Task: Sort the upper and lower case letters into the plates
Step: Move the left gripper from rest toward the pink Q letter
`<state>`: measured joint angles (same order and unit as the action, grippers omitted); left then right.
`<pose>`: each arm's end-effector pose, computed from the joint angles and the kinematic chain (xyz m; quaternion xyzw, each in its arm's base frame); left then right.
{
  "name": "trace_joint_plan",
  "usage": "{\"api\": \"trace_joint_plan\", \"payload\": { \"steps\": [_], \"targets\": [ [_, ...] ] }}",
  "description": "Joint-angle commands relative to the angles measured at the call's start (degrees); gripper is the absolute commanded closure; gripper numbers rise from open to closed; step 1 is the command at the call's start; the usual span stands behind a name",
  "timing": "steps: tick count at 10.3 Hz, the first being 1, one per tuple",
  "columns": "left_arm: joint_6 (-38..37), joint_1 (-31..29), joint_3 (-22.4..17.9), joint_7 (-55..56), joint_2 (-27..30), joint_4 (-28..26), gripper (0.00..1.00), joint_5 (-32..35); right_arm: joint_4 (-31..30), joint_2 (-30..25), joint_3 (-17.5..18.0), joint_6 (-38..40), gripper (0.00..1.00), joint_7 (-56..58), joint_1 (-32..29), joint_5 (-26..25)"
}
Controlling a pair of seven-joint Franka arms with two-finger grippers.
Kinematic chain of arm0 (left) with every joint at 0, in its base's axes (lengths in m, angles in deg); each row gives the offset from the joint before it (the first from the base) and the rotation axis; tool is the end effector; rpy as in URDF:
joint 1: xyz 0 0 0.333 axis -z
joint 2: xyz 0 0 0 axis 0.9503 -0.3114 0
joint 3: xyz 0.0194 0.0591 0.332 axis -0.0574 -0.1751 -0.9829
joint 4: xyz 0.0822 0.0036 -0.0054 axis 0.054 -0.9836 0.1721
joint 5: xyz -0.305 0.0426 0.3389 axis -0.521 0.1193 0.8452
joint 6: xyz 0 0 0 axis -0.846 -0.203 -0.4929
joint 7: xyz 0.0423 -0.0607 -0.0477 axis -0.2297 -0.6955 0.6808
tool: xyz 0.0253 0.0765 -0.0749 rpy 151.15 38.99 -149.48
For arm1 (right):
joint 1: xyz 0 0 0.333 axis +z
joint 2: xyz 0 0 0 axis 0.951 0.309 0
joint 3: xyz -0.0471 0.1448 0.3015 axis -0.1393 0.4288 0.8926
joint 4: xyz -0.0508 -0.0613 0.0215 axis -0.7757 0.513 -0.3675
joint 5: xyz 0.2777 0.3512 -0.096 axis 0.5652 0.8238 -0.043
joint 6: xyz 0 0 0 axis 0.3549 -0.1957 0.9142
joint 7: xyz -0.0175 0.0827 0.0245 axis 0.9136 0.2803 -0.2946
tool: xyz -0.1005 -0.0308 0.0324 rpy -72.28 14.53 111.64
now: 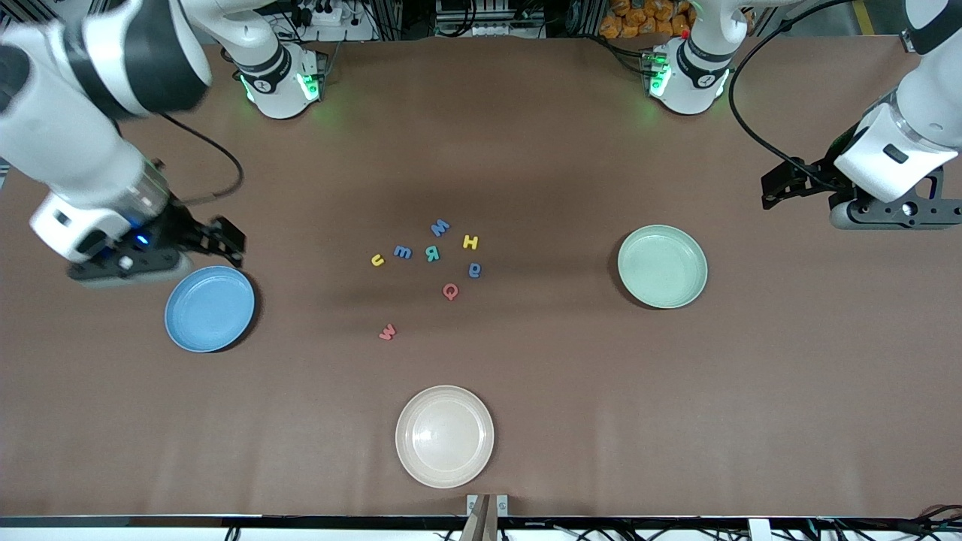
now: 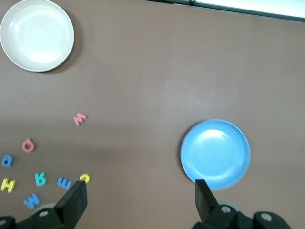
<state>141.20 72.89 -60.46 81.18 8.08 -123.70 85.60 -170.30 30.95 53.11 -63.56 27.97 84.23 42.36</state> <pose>0.6239 -0.1046 0.6242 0.9996 -0.0134 -0.0229 0.0037 0.6523 0.1206 0.5819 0.9966 0.0610 0.0544 0.0134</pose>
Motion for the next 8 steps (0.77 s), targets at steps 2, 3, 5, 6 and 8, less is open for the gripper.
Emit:
{"api": "trace_joint_plan", "payload": {
  "steps": [2, 3, 5, 6, 8],
  "targets": [
    [-0.08, -0.07, -0.32, -1.15, 0.43, 0.00, 0.00, -1.59, 1.84, -5.19, 4.13, 8.18, 0.00, 7.94, -9.92, 1.11],
    [-0.09, -0.07, -0.32, -1.15, 0.43, 0.09, 0.00, -1.50, 3.68, -5.46, 4.40, 11.51, 0.00, 9.18, -12.12, 3.47],
    [-0.09, -0.07, -0.32, -1.24, 0.43, 0.09, 0.00, -1.41, 5.27, -5.55, 5.10, 14.62, 0.00, 9.54, -13.64, 3.85],
    [-0.09, 0.10, -0.24, -1.24, 0.43, 0.01, 0.00, -1.33, 5.28, -5.47, 5.01, 14.62, 0.00, 9.54, -13.55, 3.67],
    [-0.43, 0.63, 0.46, -0.89, 0.60, -0.17, 0.00, -1.41, 5.71, -5.47, 4.93, 14.45, 0.00, 9.20, -13.20, 3.50]
  ]
}}
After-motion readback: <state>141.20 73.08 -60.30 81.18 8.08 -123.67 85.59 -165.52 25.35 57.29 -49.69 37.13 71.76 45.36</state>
